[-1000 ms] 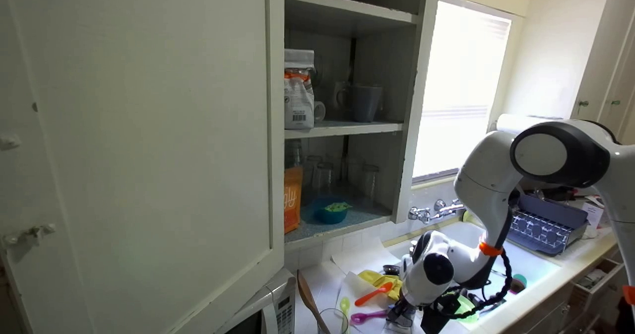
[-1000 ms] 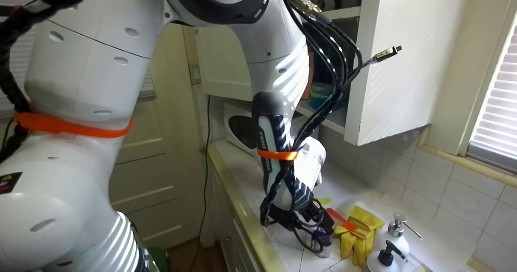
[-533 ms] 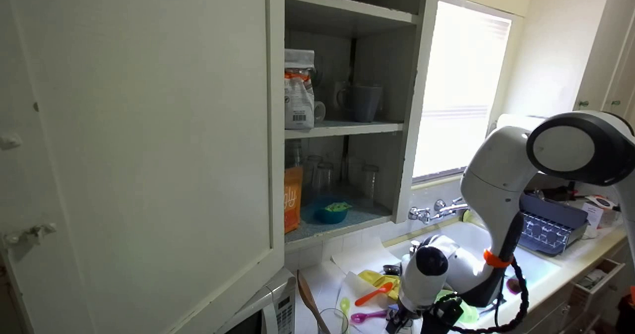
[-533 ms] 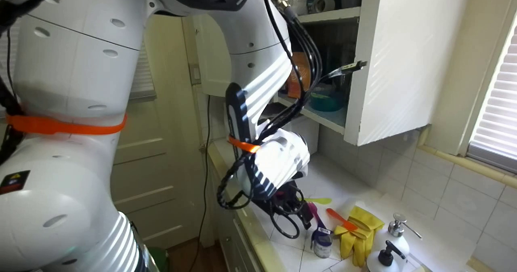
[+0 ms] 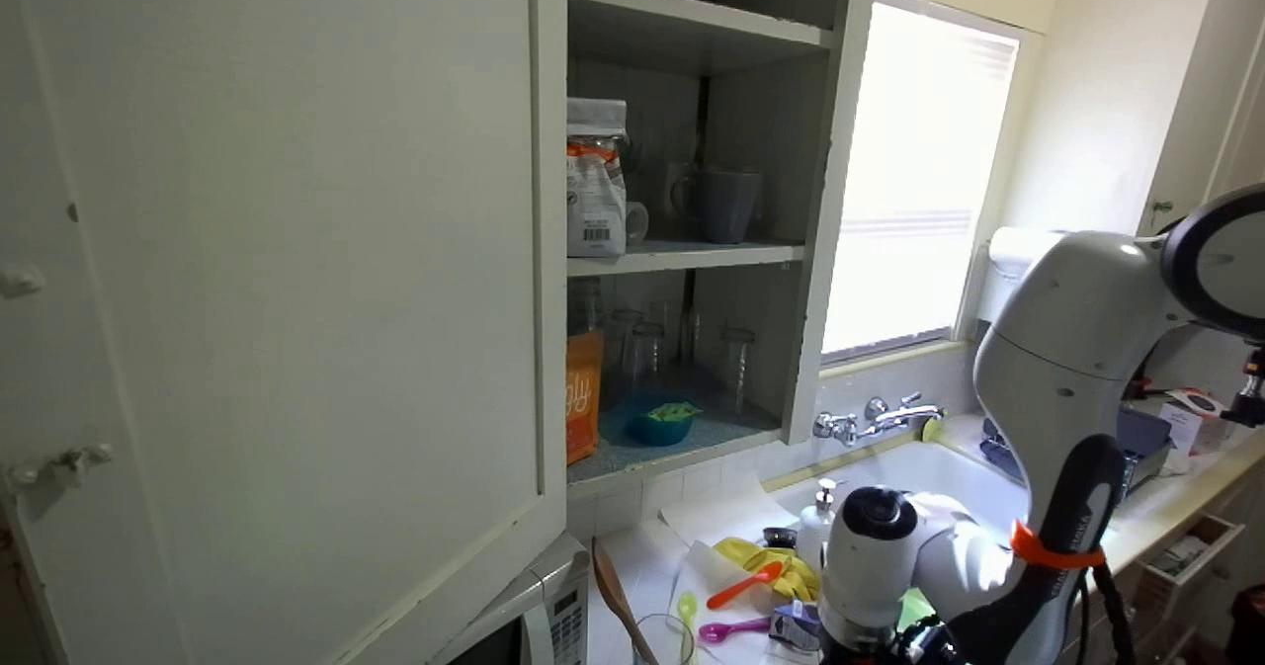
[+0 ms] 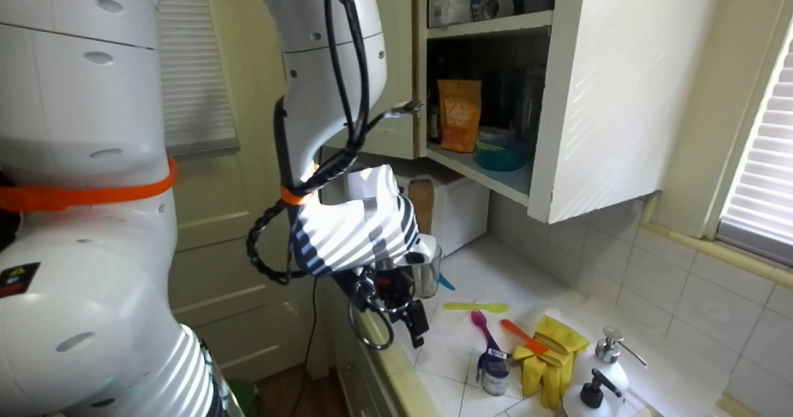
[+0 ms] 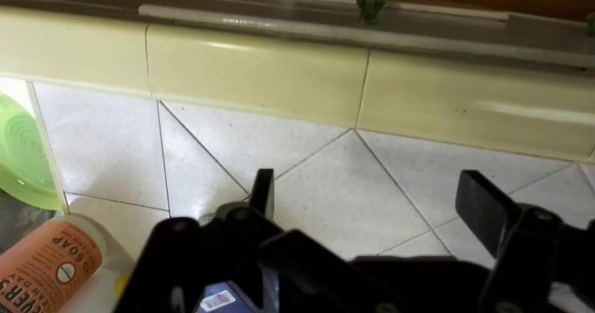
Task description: Remove the blue object from the middle shelf and put it in the bottom shelf of the cabinet
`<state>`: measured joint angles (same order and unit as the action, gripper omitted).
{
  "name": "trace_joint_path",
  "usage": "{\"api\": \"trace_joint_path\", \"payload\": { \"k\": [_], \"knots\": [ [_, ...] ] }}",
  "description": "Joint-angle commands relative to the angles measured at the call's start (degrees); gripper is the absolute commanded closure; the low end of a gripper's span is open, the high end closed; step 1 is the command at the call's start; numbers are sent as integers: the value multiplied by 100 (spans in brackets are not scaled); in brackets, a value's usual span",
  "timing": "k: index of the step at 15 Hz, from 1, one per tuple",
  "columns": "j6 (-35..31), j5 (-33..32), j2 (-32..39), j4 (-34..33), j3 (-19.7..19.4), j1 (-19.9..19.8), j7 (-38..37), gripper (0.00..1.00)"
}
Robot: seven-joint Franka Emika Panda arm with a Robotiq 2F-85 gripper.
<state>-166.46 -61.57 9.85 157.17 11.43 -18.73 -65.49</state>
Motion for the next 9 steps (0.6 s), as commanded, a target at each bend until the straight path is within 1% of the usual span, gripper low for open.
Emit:
{"api": "trace_joint_path", "payload": {
  "k": [1,2,4,6,7,8,9],
  "knots": [
    [83,1562,-136,91,828,-432,1110,0],
    [-73,1998,-165,84,1061,-568,1453,0],
    [-174,2872,-192,21,1590,-818,2044,0],
    [-328,3763,-550,276,2135,-1058,2659,0],
    [-320,4015,-357,35,2406,-1186,2911,0],
    [-441,4413,-393,66,2686,-1312,3257,0],
    [-652,4950,-466,264,3068,-1508,3731,0]
  ]
}}
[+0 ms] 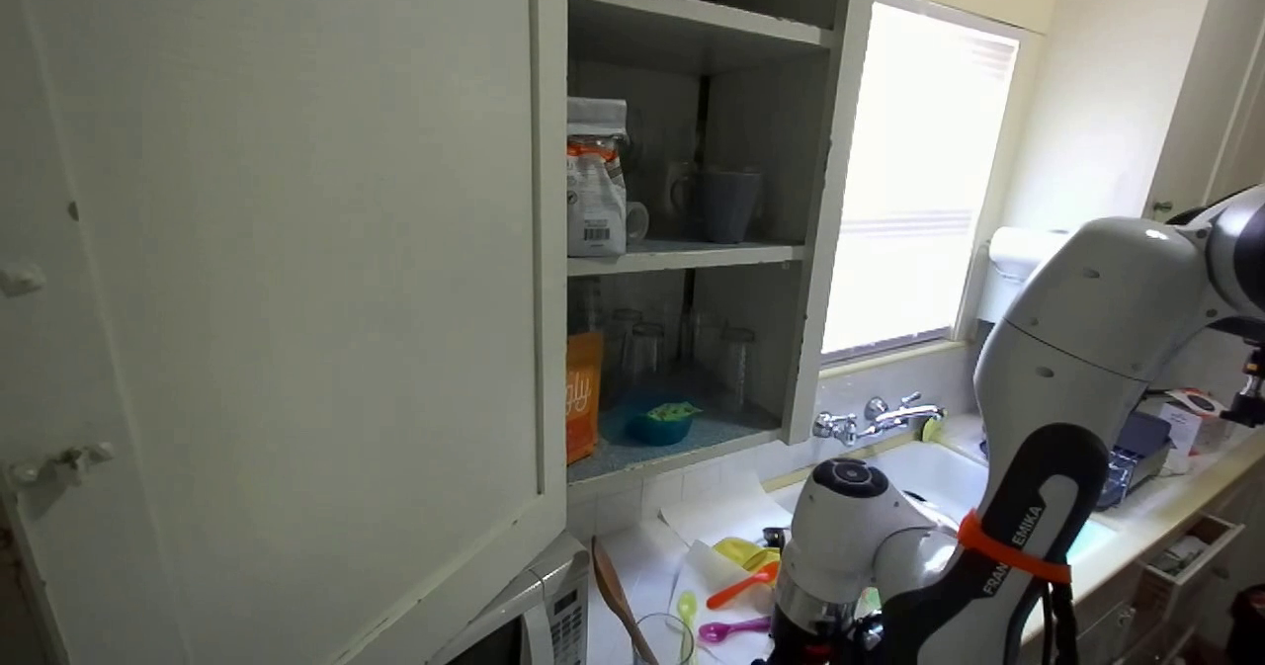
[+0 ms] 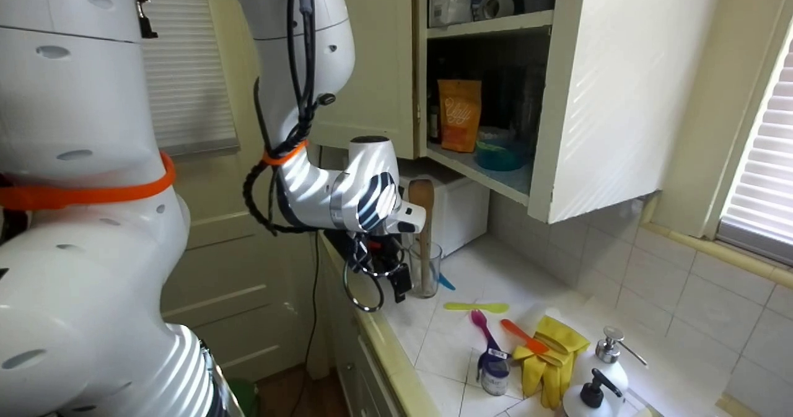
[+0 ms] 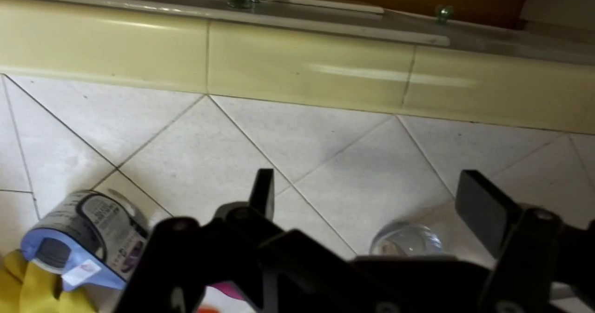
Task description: Remove the blue object from the middle shelf and put it in the bottom shelf of the cabinet
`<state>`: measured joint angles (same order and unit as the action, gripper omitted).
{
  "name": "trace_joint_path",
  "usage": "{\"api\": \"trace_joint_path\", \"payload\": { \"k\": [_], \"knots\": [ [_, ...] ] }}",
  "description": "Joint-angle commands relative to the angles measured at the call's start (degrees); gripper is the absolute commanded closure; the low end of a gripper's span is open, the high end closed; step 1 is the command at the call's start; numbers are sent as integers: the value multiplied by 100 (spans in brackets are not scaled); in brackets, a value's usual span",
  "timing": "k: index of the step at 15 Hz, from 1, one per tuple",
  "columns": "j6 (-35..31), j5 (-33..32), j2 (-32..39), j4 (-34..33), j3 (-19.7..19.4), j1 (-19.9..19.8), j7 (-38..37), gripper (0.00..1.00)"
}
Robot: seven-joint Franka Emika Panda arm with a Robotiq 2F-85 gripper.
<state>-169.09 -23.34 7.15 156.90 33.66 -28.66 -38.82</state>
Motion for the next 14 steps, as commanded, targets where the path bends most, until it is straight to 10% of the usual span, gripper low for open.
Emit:
{"api": "trace_joint_path", "payload": {
  "k": [1,5,6,14],
  "knots": [
    [-333,1435,50,23,1159,-671,1420,0],
    [-146,2572,299,-114,2773,-1683,3011,0],
    [-239,2126,112,-9,2128,-1126,2237,0],
    [-236,2396,226,-78,2636,-1570,2829,0]
  ]
}}
